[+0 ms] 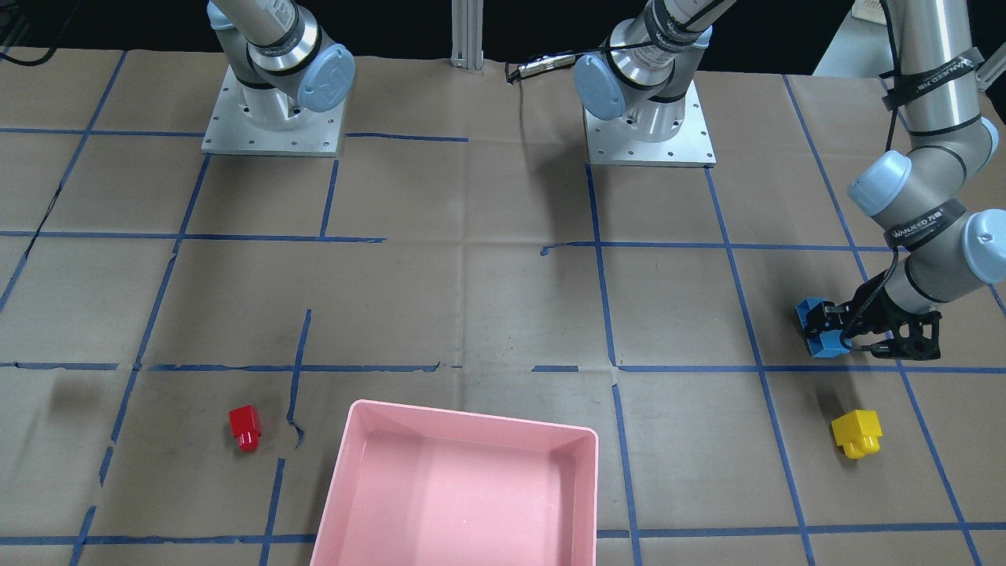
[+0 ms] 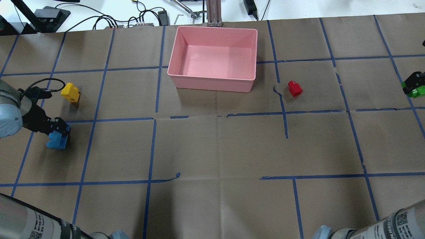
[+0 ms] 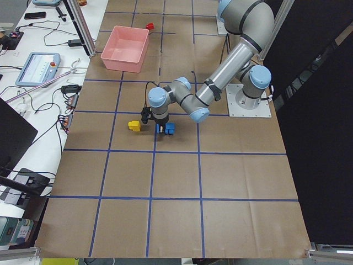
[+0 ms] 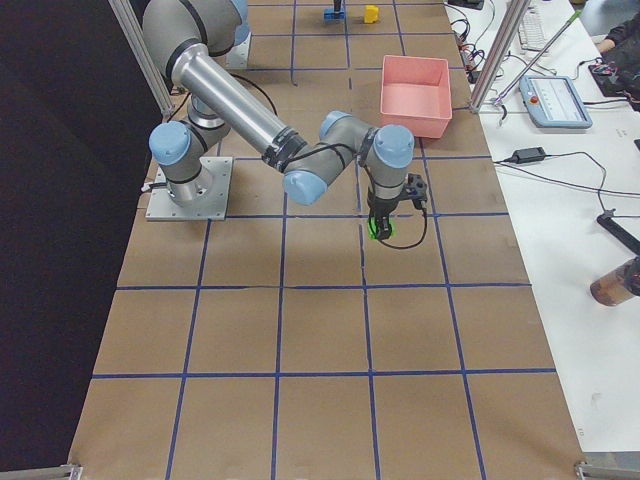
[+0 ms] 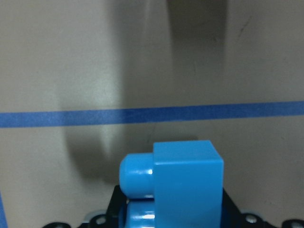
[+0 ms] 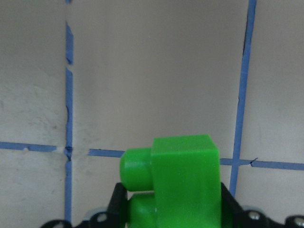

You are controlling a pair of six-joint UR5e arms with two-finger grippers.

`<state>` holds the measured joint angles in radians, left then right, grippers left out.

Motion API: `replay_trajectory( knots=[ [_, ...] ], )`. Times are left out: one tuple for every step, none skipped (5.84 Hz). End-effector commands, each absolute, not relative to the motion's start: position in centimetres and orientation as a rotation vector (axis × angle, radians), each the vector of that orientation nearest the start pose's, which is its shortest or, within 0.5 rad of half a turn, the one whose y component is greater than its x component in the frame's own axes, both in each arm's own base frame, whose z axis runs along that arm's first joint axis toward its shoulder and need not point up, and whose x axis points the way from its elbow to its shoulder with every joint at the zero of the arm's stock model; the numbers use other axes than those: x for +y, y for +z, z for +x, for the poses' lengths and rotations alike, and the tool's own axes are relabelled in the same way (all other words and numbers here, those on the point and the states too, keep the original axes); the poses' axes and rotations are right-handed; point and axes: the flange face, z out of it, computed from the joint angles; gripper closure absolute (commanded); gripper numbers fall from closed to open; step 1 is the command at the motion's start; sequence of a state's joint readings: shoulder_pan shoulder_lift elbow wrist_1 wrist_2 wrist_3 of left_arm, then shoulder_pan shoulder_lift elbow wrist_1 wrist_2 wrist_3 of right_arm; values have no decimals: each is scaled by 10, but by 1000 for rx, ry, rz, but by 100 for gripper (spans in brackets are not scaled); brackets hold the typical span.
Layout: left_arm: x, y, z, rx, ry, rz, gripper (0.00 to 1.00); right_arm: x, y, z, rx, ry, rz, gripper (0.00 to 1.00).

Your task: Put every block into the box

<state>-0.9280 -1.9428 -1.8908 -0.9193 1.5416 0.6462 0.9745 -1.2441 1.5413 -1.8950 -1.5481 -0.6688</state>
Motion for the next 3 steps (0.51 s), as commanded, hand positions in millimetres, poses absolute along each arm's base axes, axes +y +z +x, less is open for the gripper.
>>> replay_trajectory(
  knots=[
    [-541,254,180,3199,-142,-38,100,-605,414,-179,3123,-22,-36,92],
    [-558,281,140,3203,-196,-95,100,-606,436,-139,3136,-33,4,92],
    [-581,309,76,3257,-226,-209,100,-602,449,-101,3132,-20,95,92]
  ],
)
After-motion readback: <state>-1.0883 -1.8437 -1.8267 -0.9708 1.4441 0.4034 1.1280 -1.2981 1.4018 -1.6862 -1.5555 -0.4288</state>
